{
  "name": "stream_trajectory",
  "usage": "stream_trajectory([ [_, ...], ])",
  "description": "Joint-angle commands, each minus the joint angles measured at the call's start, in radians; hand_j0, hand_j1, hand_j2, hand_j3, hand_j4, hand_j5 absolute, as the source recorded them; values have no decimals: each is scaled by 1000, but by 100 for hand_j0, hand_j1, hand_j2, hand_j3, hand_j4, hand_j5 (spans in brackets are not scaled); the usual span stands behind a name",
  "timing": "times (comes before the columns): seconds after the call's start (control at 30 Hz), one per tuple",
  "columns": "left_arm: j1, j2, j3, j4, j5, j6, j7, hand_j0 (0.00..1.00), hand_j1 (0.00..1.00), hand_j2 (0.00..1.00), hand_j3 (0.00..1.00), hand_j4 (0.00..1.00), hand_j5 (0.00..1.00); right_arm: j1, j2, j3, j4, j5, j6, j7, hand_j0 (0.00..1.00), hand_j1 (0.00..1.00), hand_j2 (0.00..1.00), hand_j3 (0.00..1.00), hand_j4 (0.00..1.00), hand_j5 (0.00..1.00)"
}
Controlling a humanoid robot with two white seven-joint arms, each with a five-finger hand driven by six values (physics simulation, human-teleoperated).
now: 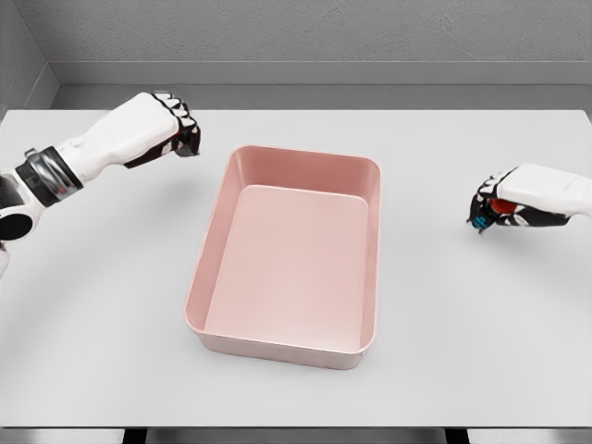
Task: Put the industrial switch in the basket with both arms
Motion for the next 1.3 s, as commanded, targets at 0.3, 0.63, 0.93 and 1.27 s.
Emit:
stream_trajectory([
  [0.3,49,-8,44,-163,24,2,2,24,24,24,24,24,24,-2,3,-40,-47,-36,1,21,48,48,48,48,48,48],
  [0.63,63,-23,42,-273,26,2,2,24,24,24,24,24,24,-9,22,-49,-87,-48,1,30,48,48,48,48,48,48],
  [0.93,95,-133,27,-290,16,2,-2,24,24,24,24,24,24,-38,54,-49,-120,-50,1,42,48,48,48,48,48,48],
  [1.27,170,-216,-24,-292,6,2,4,24,24,24,24,24,24,-61,83,-53,-171,-50,1,65,46,46,46,46,46,46],
])
